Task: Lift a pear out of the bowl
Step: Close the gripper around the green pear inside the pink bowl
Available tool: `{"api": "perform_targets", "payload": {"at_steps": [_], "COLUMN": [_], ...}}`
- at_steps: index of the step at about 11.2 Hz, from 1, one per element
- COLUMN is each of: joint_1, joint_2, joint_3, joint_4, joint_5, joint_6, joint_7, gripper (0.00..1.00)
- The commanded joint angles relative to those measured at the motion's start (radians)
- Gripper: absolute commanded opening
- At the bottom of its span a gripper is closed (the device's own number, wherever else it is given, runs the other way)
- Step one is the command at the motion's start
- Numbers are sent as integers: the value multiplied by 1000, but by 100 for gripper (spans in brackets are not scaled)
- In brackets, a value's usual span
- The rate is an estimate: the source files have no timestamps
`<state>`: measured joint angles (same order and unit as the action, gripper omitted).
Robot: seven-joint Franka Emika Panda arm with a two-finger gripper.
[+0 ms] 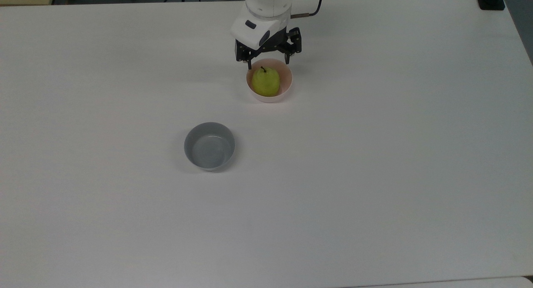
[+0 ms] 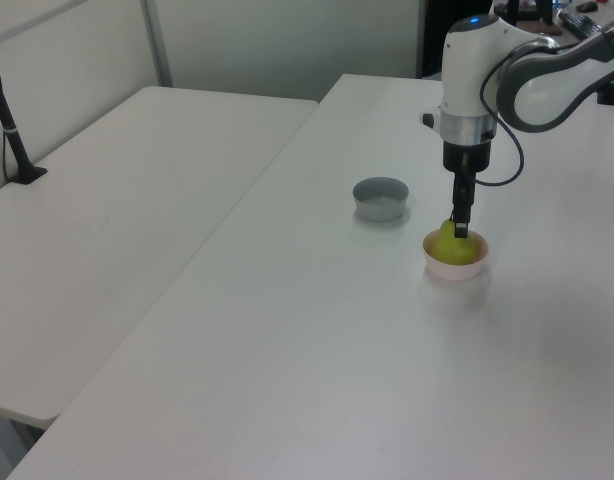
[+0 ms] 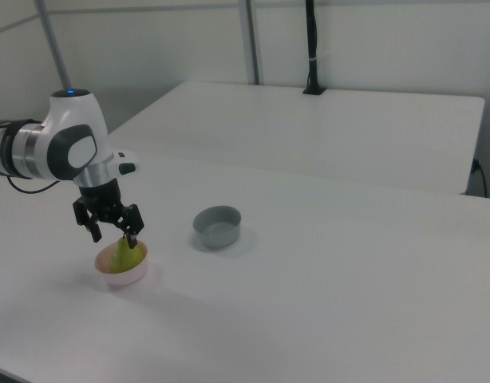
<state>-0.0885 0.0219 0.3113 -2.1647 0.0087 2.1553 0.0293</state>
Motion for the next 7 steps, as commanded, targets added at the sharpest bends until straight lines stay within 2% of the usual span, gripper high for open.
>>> {"api": "perform_targets", "payload": {"at_steps": [1,2,3,5,7], "joint_1": [7,7,7,7,9], "joint_2": [42,56,64,79,79], "joint_3": [-3,-3,-3,-3,-3], "joint_4": [-18,-18,-18,-18,-18], "joint_5": [-48,-59,-68,-70,-68], "joint_6": [66,92,98,121,121], "joint_7": [20,20,20,23,41], "gripper": [96,92,76,35,0]}}
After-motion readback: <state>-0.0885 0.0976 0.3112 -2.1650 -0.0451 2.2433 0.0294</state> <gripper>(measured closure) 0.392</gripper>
